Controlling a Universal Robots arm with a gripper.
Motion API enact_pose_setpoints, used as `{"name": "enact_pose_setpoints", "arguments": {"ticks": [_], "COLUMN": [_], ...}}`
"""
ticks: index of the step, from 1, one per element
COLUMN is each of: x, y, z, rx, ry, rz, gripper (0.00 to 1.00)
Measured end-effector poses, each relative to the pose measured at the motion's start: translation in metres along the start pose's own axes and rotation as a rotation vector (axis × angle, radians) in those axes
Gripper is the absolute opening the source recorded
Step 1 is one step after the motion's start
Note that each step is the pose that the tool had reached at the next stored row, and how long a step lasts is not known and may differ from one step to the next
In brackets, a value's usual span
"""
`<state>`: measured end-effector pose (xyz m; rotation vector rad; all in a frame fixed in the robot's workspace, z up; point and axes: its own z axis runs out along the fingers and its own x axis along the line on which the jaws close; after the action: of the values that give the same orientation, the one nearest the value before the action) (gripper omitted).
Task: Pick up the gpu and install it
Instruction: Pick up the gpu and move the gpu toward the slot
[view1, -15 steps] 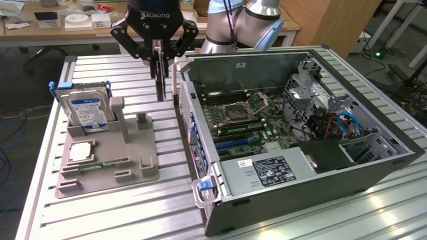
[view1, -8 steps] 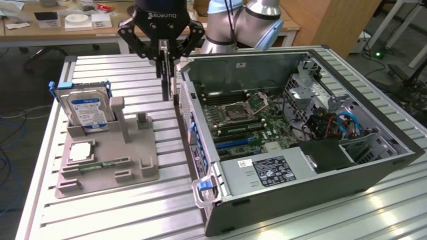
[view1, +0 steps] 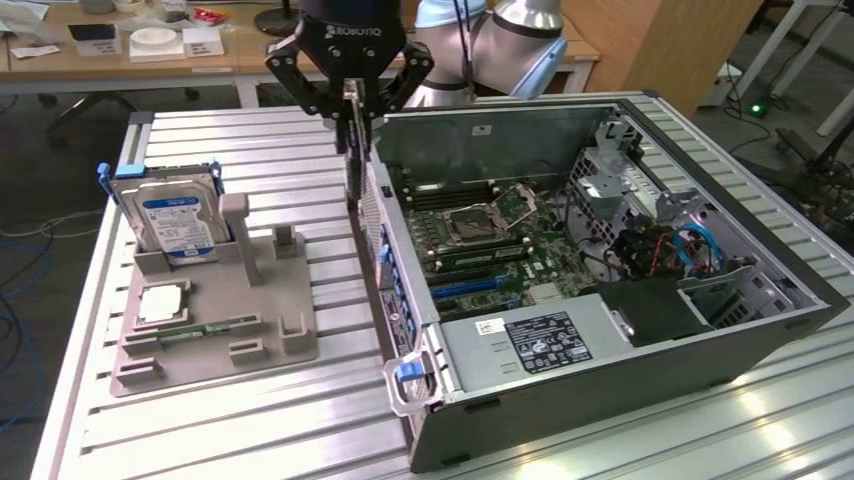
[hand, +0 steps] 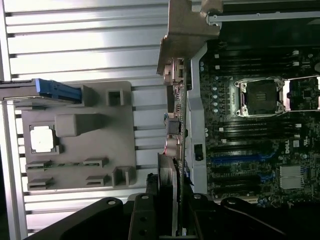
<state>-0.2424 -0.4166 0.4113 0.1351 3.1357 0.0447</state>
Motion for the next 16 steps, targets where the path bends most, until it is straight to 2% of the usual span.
{"name": "enact_pose_setpoints", "arguments": {"ticks": [9, 16], "x": [-0.033, -0.045], "y": [0.0029, 0.0038], "z": [0.0006, 0.0014], "rx": [0.0000, -0.0001], "ry": [0.0000, 0.0013], "rz": [-0.002, -0.049], "gripper": [0.27, 0.27]}}
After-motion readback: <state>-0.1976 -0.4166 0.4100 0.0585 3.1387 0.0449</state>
